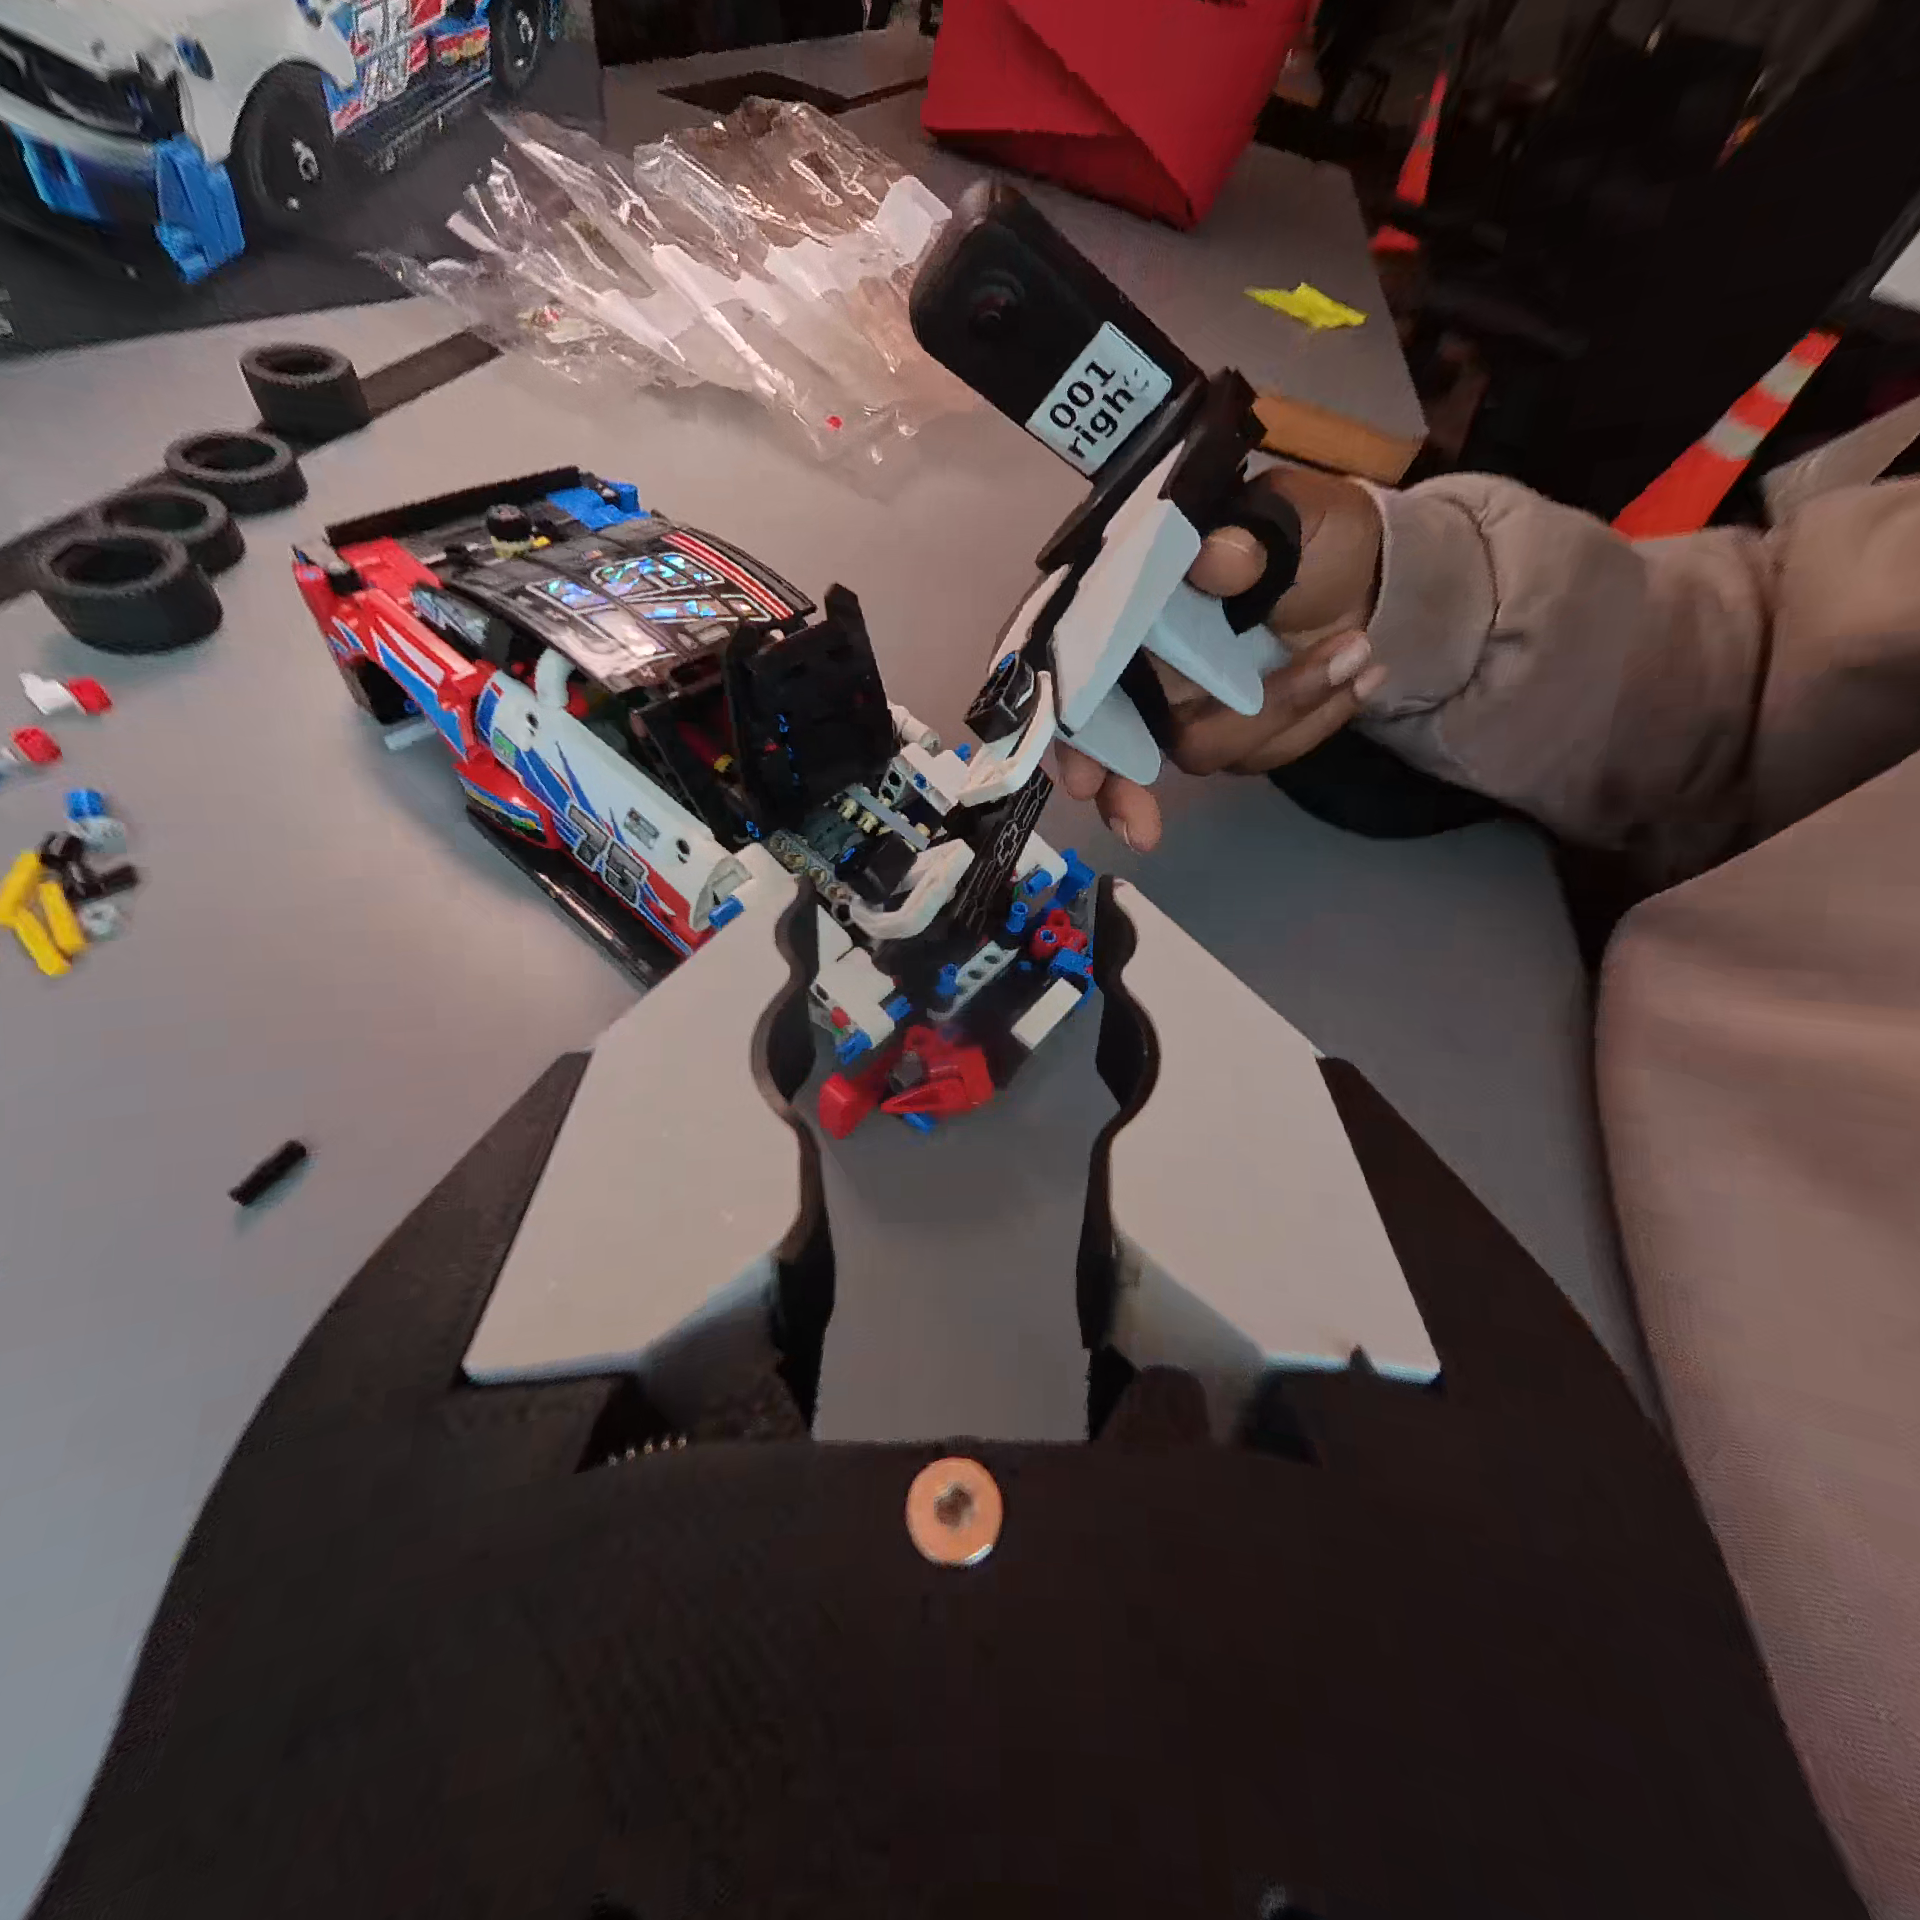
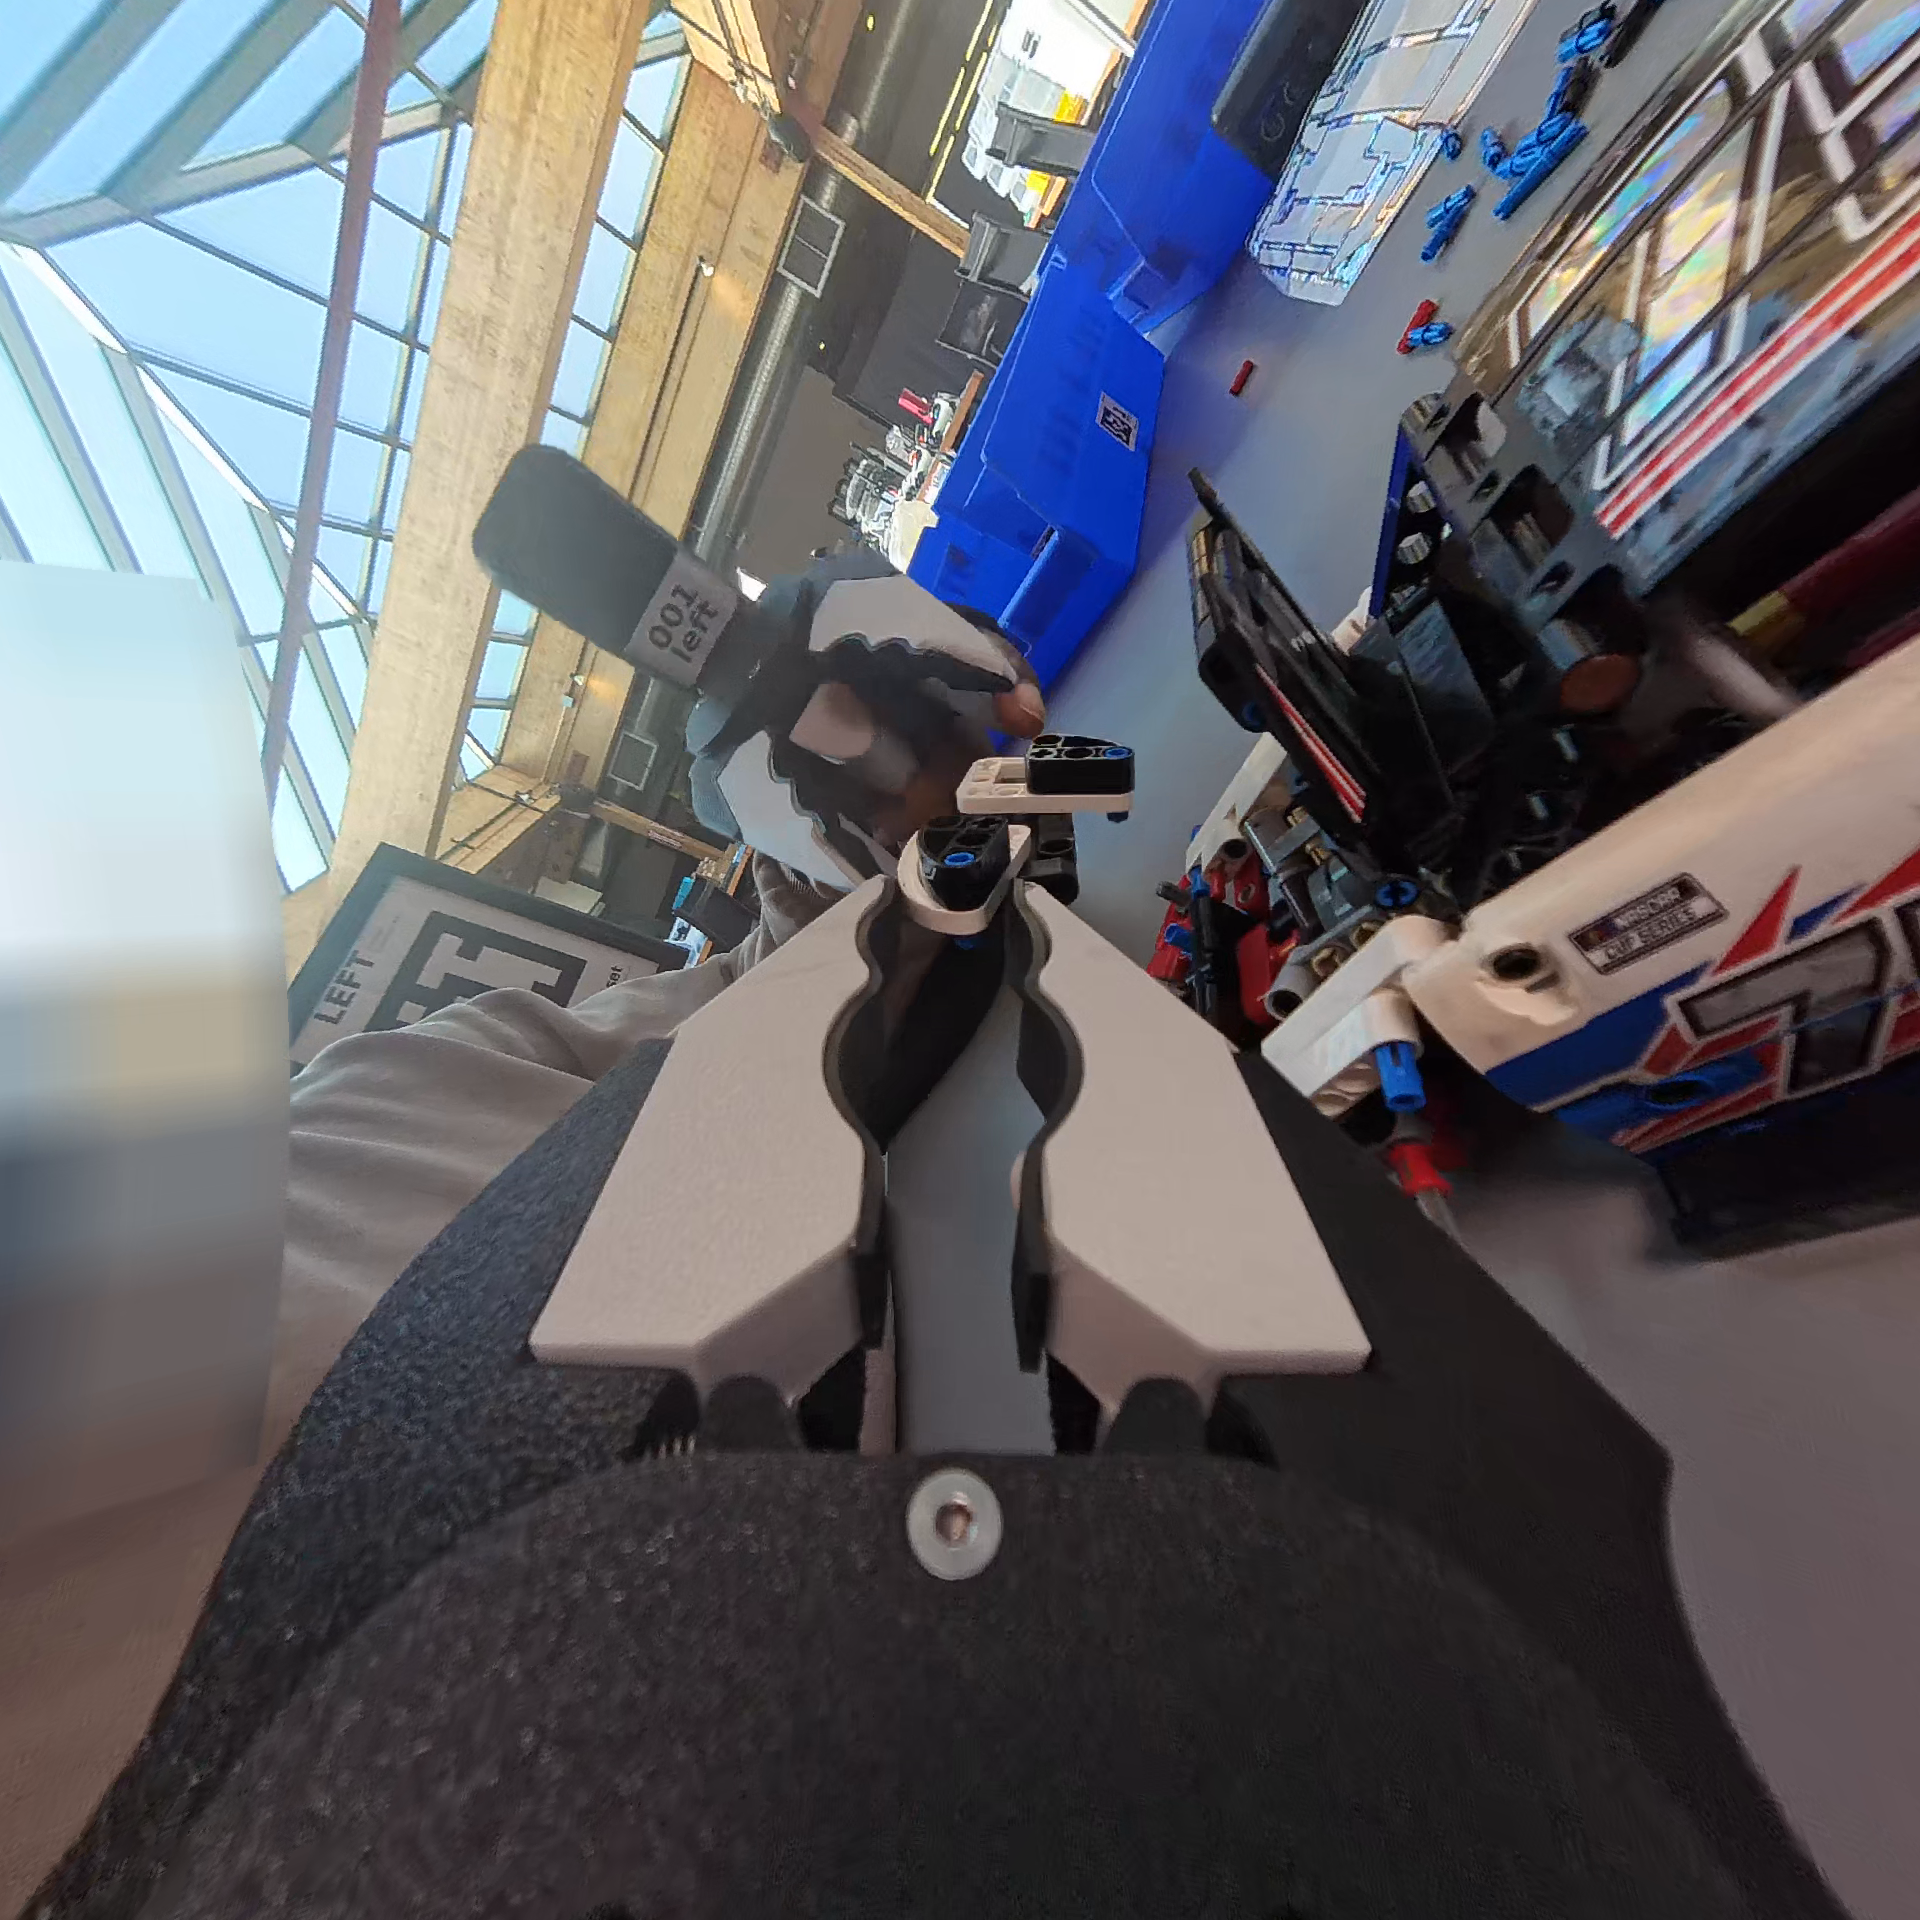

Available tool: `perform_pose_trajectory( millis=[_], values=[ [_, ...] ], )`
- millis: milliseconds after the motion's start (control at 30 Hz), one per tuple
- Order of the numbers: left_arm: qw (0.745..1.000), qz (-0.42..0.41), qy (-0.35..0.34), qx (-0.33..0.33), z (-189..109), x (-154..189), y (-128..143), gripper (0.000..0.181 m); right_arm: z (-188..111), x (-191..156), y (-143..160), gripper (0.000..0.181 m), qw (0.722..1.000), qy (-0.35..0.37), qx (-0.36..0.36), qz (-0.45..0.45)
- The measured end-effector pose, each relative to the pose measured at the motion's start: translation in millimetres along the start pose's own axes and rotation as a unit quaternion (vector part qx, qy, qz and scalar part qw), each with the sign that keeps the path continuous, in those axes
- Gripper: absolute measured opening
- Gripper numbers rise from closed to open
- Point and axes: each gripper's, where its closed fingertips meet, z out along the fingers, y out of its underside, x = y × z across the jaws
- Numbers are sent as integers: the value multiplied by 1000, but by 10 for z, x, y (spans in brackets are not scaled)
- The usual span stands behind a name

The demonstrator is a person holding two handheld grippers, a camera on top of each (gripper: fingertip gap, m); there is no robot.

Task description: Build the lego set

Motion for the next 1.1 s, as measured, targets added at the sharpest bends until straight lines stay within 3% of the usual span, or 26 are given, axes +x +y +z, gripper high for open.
perform_pose_trajectory(
  millis=[100,200,267,500,667,767,933,1100],
  values=[
    [994,99,-26,-31,85,64,79,48,53,-74,31,16,999,-24,-1,24],
    [990,132,-31,-37,150,94,109,34,100,-97,90,16,998,-36,-10,45],
    [991,127,-27,-35,150,87,101,25,99,-97,95,16,998,-41,-9,53],
    [998,53,5,-23,120,85,95,22,41,-195,3,9,997,-63,13,38],
    [998,-16,57,26,46,149,-47,21,54,-251,22,16,998,-36,6,-58],
    [995,-36,81,47,14,204,-110,21,61,-248,-12,28,986,3,15,-169],
    [993,-27,100,57,11,309,-153,20,142,-290,68,42,938,54,5,-342],
    [994,45,91,45,31,441,-148,19,191,-312,196,29,880,77,-17,-469]
  ],
)
